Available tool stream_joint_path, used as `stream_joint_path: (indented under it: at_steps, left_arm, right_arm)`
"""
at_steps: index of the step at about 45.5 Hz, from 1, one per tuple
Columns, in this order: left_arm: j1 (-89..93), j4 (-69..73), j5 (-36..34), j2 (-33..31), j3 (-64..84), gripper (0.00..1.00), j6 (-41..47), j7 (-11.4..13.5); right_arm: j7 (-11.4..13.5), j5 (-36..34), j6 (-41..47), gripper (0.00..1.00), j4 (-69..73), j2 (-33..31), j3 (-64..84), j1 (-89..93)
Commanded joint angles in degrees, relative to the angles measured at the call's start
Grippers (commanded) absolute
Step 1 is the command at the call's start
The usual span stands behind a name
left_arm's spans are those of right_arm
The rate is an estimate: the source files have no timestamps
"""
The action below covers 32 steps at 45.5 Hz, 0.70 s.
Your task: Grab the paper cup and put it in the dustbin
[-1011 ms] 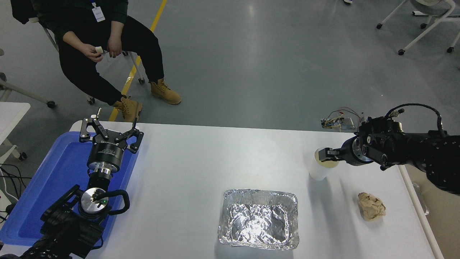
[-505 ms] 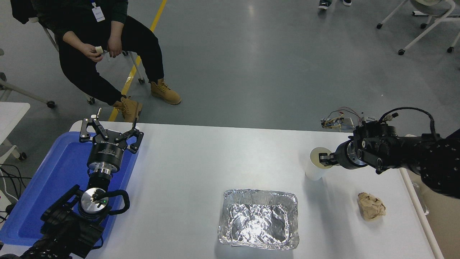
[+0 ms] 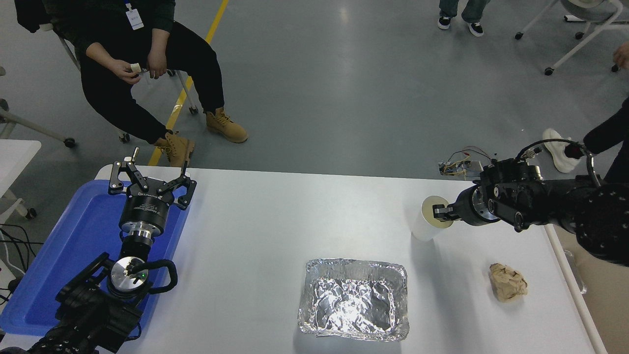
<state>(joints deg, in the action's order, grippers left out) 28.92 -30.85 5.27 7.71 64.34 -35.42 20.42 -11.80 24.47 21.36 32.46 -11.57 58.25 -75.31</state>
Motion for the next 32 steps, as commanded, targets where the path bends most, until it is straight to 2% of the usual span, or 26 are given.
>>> stream_joint_path:
  at_steps: [1,12,32]
  left_arm:
    - [0.00,0.00,0.00,0.02,0.00,1.00,0.00,-0.03]
    - [0.00,0.00,0.00,0.02,0.00,1.00,0.00,-0.03]
    - [0.00,0.00,0.00,0.02,0.00,1.00,0.00,-0.03]
  right_arm:
    - [-0.15,2.43,2.80,0.00,9.19,-6.18,0.46,-11.16]
    - [-0.15,2.43,11.15,0.00,14.03,-11.71,3.45,-22.94]
    - [-0.15,2.43,16.87,0.00,26.33,-18.66,9.43,-40.79]
